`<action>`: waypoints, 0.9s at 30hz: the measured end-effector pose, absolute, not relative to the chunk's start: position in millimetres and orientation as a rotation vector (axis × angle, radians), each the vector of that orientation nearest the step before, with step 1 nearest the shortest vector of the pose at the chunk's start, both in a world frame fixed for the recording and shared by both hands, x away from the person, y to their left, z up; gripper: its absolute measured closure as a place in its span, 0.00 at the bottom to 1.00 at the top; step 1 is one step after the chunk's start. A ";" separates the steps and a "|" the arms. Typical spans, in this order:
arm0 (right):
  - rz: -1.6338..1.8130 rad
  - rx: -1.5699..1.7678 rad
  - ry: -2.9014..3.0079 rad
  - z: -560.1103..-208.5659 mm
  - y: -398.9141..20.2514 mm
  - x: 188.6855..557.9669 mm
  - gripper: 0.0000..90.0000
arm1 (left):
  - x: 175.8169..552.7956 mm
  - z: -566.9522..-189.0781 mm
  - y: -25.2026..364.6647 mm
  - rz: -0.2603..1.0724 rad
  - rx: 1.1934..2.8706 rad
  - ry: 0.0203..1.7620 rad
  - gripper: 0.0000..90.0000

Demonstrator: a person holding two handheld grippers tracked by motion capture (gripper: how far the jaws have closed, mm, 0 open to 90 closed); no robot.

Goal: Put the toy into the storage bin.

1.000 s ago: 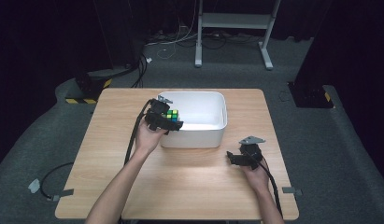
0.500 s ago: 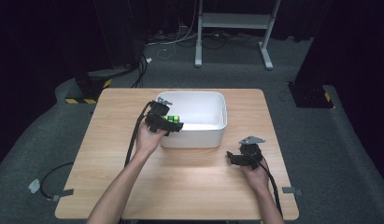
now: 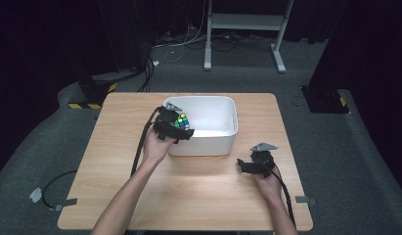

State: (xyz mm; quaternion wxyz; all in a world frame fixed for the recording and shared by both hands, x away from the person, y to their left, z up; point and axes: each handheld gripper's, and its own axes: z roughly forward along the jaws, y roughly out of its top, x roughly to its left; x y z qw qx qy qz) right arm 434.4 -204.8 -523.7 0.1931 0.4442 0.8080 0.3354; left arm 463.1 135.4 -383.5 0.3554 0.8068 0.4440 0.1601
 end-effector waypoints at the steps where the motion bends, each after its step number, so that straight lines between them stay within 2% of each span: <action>1: 0.941 1.245 2.267 -523.7 -204.9 434.5 0.24 | 462.1 -382.3 136.0 0.415 2.079 1.144 0.15; 27: 0.941 1.244 2.266 -523.8 -204.8 434.5 0.24 | 436.8 -358.8 162.0 0.472 1.960 1.125 0.16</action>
